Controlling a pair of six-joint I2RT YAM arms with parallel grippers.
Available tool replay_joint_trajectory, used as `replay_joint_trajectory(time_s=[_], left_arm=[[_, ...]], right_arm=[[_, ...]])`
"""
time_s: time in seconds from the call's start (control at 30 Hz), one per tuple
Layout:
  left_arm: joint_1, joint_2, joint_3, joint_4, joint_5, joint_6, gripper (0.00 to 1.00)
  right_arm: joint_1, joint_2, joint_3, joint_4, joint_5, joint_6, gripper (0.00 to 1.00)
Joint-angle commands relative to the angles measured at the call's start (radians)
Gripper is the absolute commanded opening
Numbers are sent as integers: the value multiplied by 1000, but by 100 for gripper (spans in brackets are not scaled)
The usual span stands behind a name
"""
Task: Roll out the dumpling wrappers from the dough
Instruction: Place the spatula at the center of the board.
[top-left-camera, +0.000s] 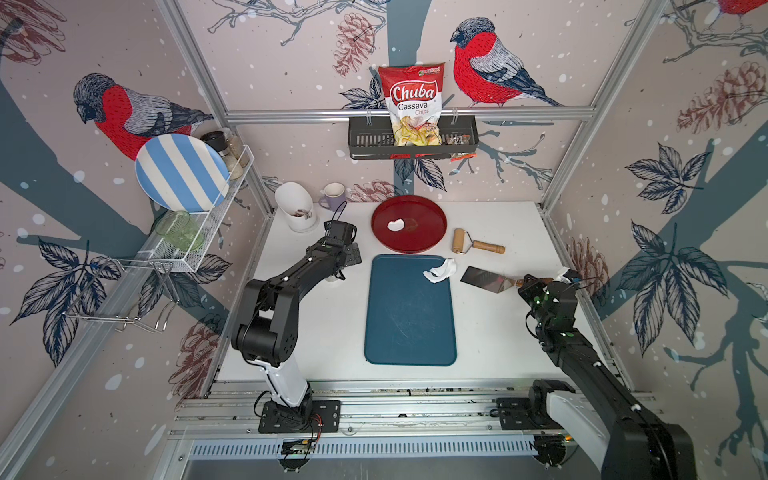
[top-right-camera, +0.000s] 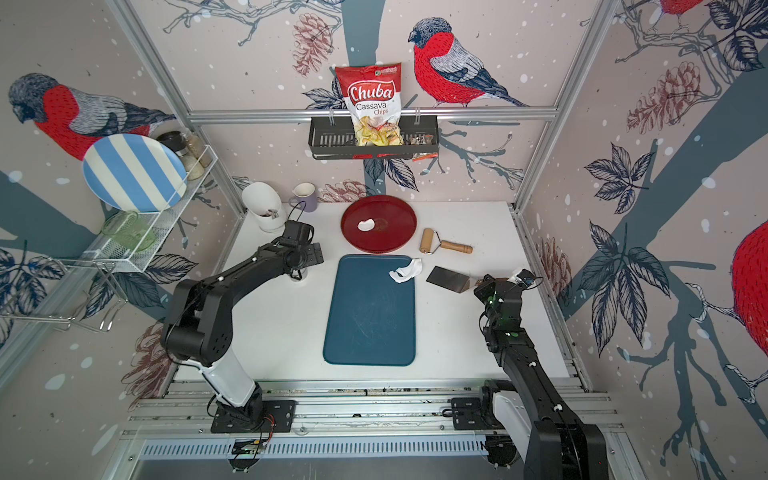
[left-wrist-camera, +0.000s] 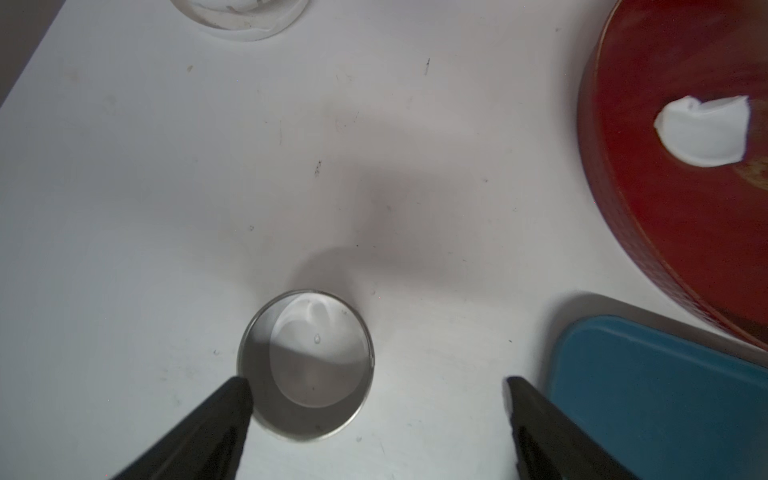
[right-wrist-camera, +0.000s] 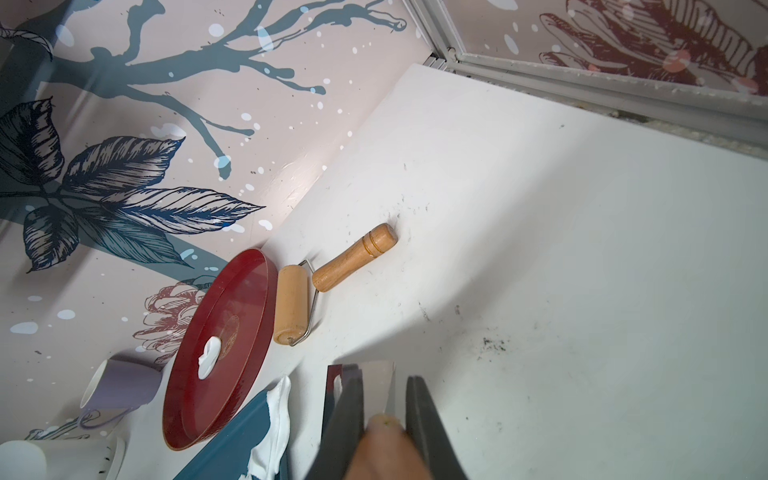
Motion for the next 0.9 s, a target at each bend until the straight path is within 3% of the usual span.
replay_joint_trajectory(time_s=[0.0, 0.3, 0.7, 0.87], left_arm=[[0, -94, -94, 101, 86, -34, 95], [-1, -351, -370, 255, 142, -80, 95], [0, -546, -522, 329, 73, -97, 95], [1, -657, -604, 384, 41, -82, 95]], right_arm=[[-10, 47, 21, 89, -49, 6, 4], [-52, 115, 33, 69, -67, -3, 48], [-89, 49, 53, -101, 86, -80, 100], [-90, 11, 39, -118, 137, -88, 100]])
